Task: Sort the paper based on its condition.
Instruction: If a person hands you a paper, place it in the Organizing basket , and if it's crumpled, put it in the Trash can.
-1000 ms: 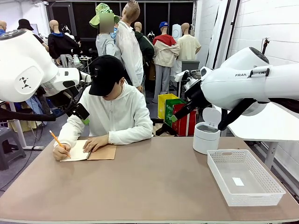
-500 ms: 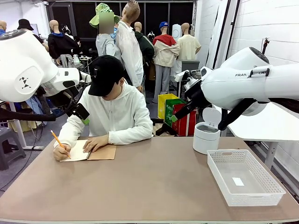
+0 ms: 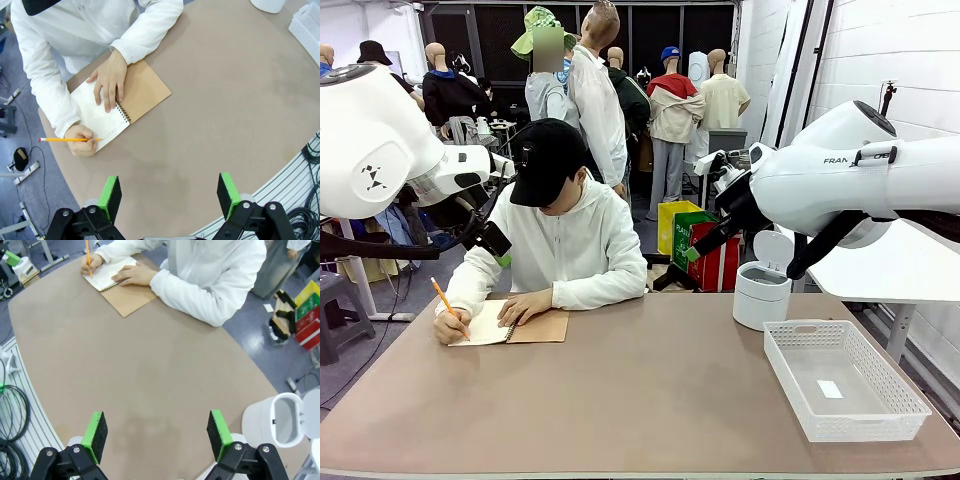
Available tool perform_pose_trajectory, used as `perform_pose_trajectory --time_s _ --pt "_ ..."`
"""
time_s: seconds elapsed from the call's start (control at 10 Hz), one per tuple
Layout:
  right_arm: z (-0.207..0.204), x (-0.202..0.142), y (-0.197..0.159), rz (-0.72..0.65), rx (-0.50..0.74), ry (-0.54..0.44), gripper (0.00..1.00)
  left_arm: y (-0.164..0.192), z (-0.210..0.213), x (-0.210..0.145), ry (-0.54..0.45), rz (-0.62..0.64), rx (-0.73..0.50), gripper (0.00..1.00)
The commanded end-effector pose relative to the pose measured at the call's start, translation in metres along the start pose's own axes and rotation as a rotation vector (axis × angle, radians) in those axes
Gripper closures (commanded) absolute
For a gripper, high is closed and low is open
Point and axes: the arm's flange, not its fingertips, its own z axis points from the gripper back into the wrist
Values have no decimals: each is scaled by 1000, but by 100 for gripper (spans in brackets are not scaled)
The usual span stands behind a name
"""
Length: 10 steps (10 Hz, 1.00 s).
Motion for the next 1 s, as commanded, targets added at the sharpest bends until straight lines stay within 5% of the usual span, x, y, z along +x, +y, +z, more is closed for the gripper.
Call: perform_pose_trajectory --time_s 0.0,0.9 --pt "0 0 -1 -3 -12 4 0 1 1 0 -2 -2 -1 0" --pt "0 0 -1 -3 -12 4 0 1 1 0 -2 -2 -1 0"
